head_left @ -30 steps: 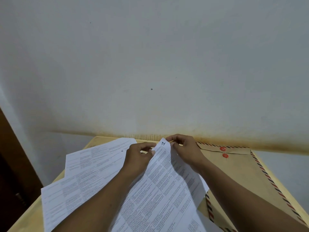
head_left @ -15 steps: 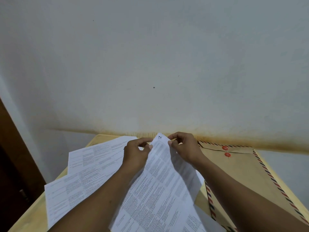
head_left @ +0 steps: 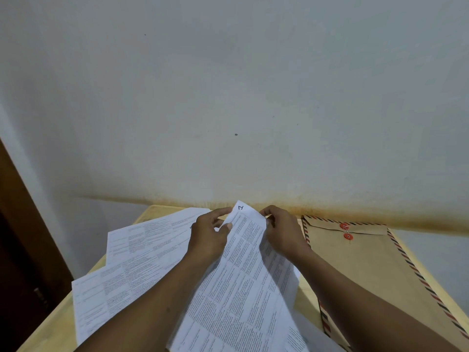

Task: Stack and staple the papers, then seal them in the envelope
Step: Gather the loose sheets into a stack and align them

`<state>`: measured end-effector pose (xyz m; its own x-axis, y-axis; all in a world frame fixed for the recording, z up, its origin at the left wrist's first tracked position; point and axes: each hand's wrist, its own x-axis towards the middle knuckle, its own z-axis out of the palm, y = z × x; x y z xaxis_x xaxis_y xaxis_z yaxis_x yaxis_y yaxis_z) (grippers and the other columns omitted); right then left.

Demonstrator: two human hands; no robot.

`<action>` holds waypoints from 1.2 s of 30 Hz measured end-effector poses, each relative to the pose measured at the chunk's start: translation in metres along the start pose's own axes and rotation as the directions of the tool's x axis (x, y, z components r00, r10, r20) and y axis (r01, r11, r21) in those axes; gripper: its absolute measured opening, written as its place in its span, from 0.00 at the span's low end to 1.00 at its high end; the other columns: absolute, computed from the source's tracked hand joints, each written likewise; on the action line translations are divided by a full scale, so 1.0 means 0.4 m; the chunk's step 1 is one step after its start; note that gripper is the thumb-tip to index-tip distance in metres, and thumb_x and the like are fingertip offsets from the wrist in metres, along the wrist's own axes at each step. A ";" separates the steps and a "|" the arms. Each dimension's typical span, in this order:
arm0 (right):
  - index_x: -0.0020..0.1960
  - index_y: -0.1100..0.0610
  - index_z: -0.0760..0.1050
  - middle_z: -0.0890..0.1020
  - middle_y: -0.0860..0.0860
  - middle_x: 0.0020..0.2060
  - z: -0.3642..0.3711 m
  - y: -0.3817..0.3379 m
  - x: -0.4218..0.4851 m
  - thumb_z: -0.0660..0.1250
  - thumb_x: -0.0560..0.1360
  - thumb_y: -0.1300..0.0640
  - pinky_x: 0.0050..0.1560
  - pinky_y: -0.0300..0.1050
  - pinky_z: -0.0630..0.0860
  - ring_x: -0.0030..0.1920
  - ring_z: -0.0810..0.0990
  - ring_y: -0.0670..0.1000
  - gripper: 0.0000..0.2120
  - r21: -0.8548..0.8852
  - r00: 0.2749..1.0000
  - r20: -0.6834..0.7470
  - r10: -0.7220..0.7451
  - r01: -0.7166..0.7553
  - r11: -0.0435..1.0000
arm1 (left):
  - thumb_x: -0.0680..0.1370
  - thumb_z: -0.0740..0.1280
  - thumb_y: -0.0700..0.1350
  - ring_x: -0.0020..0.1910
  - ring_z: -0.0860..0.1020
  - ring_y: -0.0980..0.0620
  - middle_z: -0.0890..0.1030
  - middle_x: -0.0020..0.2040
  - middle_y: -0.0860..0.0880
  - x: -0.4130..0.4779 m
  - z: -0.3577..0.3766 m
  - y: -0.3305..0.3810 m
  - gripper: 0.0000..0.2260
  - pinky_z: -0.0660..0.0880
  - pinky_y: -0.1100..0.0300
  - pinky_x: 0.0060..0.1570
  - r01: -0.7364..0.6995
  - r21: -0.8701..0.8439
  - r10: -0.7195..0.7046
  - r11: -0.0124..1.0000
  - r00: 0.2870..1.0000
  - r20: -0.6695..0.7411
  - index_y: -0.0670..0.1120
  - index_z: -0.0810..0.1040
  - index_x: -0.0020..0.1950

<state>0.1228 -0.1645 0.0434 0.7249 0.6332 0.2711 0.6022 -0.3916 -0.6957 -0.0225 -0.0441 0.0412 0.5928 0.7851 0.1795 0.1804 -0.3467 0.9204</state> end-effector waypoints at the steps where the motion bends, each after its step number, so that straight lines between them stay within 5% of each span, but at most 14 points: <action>1: 0.52 0.50 0.78 0.81 0.47 0.38 0.005 -0.003 0.000 0.58 0.77 0.63 0.39 0.47 0.73 0.41 0.79 0.52 0.14 -0.004 1.000 -0.010 0.002 -0.002 1.000 | 0.79 0.71 0.41 0.53 0.80 0.62 0.85 0.46 0.53 -0.003 0.001 0.003 0.16 0.73 0.59 0.53 -0.017 -0.009 0.017 1.000 1.000 -0.013 0.58 0.82 0.63; 5: 0.51 0.51 0.77 0.82 0.48 0.40 0.014 -0.009 0.001 0.56 0.76 0.66 0.38 0.45 0.72 0.42 0.79 0.50 0.15 0.082 0.999 -0.052 -0.003 0.007 0.997 | 0.80 0.70 0.38 0.53 0.79 0.65 0.84 0.48 0.55 -0.007 -0.002 0.013 0.17 0.72 0.66 0.49 -0.042 -0.068 0.041 0.997 0.999 -0.012 0.59 0.82 0.61; 17: 0.50 0.52 0.78 0.82 0.51 0.40 0.022 0.008 0.000 0.56 0.75 0.67 0.37 0.45 0.70 0.42 0.79 0.52 0.16 0.177 0.998 -0.023 -0.061 0.064 0.982 | 0.79 0.70 0.42 0.53 0.83 0.59 0.87 0.45 0.53 -0.003 -0.015 0.006 0.15 0.80 0.52 0.56 0.010 -0.109 -0.012 0.994 1.000 -0.024 0.59 0.83 0.61; 26: 0.47 0.49 0.80 0.82 0.56 0.41 0.011 0.010 0.010 0.58 0.77 0.65 0.37 0.45 0.70 0.35 0.76 0.54 0.15 0.219 0.994 0.076 -0.084 0.065 0.974 | 0.79 0.71 0.40 0.53 0.84 0.57 0.88 0.43 0.51 0.000 -0.043 -0.014 0.13 0.80 0.54 0.55 0.033 -0.156 -0.035 0.987 0.999 -0.010 0.57 0.84 0.59; 36: 0.51 0.47 0.79 0.82 0.46 0.38 0.062 -0.022 0.001 0.61 0.79 0.60 0.39 0.48 0.76 0.35 0.79 0.50 0.11 0.120 0.989 0.068 -0.134 0.125 0.985 | 0.79 0.72 0.42 0.53 0.81 0.59 0.85 0.44 0.54 -0.001 -0.100 -0.028 0.13 0.75 0.59 0.53 0.003 -0.030 -0.005 1.000 0.998 -0.055 0.59 0.84 0.59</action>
<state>0.1092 -0.1442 0.0331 0.6134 0.7240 0.3155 0.6432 -0.2262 -0.7315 -0.0559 -0.0199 0.0448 0.5481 0.8137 0.1938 0.1590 -0.3288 0.9309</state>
